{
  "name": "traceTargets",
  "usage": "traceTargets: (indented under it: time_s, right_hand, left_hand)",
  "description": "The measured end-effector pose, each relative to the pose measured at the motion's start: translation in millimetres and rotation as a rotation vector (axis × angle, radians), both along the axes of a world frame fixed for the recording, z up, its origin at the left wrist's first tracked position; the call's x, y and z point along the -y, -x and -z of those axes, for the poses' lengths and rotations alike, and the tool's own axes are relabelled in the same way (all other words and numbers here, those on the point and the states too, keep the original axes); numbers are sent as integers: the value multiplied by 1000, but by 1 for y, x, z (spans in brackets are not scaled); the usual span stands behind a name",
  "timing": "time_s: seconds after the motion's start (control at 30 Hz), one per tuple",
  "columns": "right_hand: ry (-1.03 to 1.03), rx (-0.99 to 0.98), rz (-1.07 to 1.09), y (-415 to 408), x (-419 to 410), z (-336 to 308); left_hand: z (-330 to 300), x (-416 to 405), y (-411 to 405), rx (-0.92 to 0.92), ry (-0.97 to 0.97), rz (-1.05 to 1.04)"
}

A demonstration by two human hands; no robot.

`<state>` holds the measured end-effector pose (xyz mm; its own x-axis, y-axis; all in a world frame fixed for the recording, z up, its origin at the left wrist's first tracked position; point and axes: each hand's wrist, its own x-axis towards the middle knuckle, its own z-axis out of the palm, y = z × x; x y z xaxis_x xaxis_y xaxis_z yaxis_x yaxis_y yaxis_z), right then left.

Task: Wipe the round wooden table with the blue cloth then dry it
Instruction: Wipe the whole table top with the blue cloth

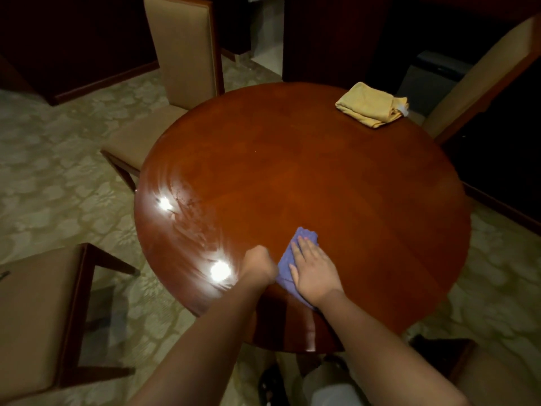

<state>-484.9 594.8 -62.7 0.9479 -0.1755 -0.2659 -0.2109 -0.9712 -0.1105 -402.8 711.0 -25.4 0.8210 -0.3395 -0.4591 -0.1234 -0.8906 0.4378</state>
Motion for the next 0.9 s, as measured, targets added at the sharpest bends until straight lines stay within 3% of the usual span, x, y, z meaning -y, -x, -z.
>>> traceTargets:
  time_s: [0.23, 0.47, 0.6, 0.7, 0.77, 0.9]
  right_hand:
    - [13, 59, 133, 26, 43, 1]
    - [-14, 115, 56, 17, 12, -5]
    - [-52, 111, -1, 8, -24, 0]
    - [-149, 106, -9, 16, -49, 7]
    - [-153, 59, -73, 23, -52, 13]
    - [-66, 111, -189, 36, -31, 9]
  left_hand:
    - [0, 47, 21, -6, 39, 110]
    - [-23, 34, -4, -44, -185, 204]
    - [-29, 4, -19, -254, -340, 173]
    - [-27, -17, -14, -624, -543, 231]
    - [-20, -23, -4, -777, -631, 275]
    - [-10, -6, 8, -734, -699, 262]
